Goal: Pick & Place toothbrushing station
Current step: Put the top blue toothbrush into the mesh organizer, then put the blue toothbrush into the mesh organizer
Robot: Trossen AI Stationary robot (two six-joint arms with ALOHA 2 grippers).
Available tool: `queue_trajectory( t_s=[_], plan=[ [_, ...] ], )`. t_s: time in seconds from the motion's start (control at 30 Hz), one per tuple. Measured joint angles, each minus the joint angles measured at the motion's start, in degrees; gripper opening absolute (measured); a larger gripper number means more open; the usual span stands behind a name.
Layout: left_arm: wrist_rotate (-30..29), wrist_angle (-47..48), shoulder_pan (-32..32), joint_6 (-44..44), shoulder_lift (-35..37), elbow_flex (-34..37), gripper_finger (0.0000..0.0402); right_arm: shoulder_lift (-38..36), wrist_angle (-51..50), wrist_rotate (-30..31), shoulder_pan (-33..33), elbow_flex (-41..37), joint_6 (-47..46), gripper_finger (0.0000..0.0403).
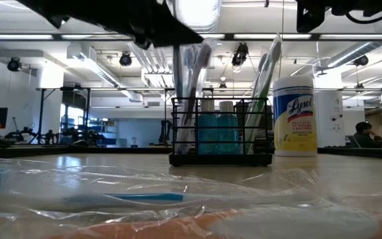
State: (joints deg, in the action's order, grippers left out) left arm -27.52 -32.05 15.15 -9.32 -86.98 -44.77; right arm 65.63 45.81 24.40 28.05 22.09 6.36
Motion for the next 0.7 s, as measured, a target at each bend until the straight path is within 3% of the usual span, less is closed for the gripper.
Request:
queue_trajectory(
  t_s=[0.53, 0.7],
  plan=[
    [-0.7, -4.4, -2.3, 1.4, -9.1, 0.2, 0.0008, 0.1, -0.2, 0.0, 0.0, 0.7, 0.2, 0.0008],
    [-0.4, -4.2, -2.3, 2.1, -8.9, 0.2, 0.0052, 0.1, -0.1, 0.0, 0.0, 0.7, 0.0, 0.0008]
  ],
)
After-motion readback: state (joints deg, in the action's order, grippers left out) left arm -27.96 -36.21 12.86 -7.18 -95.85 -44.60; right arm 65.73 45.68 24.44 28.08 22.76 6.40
